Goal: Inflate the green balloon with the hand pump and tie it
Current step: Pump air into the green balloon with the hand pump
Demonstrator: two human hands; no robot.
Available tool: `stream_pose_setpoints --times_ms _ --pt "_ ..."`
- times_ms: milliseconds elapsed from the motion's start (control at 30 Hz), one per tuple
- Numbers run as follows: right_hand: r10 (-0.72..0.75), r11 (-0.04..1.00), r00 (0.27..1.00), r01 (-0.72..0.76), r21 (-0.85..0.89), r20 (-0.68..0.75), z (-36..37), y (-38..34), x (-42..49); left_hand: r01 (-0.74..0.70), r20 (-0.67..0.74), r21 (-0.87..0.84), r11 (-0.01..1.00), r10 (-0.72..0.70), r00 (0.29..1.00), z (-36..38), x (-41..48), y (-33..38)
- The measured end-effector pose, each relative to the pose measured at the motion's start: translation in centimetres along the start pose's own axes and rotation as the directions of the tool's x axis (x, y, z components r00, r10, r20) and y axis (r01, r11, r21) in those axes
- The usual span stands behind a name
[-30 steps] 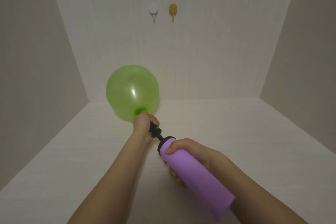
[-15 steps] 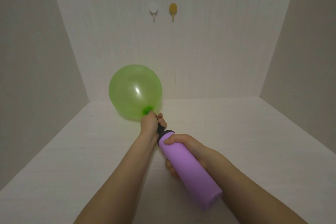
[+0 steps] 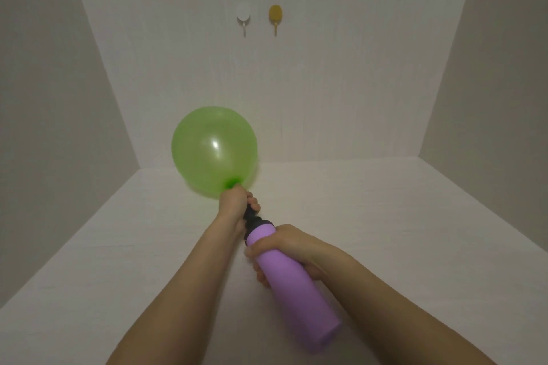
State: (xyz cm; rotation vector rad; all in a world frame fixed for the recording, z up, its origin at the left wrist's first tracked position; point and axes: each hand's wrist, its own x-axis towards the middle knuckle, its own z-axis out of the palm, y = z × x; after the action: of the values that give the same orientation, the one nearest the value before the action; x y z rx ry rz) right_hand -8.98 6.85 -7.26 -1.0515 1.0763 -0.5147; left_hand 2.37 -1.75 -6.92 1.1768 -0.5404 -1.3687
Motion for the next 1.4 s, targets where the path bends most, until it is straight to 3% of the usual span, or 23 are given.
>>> stream_pose_setpoints --times_ms 133,267,500,800,1067,1267,1400 --pt "0.132 0.988 0.977 -0.143 0.055 0.166 -1.1 0.4 -1.4 -0.01 -0.034 -0.171 0.985 0.004 0.999 -2.3 1.5 2.8" --pt "0.183 0.977 0.959 -0.202 0.069 0.219 -1.1 0.4 -1.1 0.006 0.0 -0.191 0.982 -0.006 1.0 -2.3 0.4 1.8" --pt "0.156 0.967 0.974 -0.185 0.175 0.165 0.2 -0.1 -0.2 -0.024 0.009 -0.065 0.998 0.025 1.0 -0.8 -2.3 -0.7" --pt "0.155 0.988 0.975 -0.157 -0.001 0.156 -0.8 0.4 -2.0 -0.019 -0.045 -0.161 0.987 0.011 0.999 -2.6 0.3 2.5" --pt "0.173 0.976 0.979 -0.185 0.117 0.103 -0.5 -0.2 -0.6 0.004 0.006 -0.135 0.991 -0.004 1.0 -0.2 -1.9 -1.1" --pt "0.219 0.976 0.962 -0.217 -0.032 0.16 -0.9 0.4 -1.4 0.021 -0.068 -0.251 0.968 -0.039 0.997 -3.0 0.8 2.2" --pt "0.215 0.974 0.964 -0.223 0.033 0.158 -0.6 0.0 -0.7 0.025 -0.013 -0.217 0.976 -0.028 1.0 -1.4 -0.9 -0.4"
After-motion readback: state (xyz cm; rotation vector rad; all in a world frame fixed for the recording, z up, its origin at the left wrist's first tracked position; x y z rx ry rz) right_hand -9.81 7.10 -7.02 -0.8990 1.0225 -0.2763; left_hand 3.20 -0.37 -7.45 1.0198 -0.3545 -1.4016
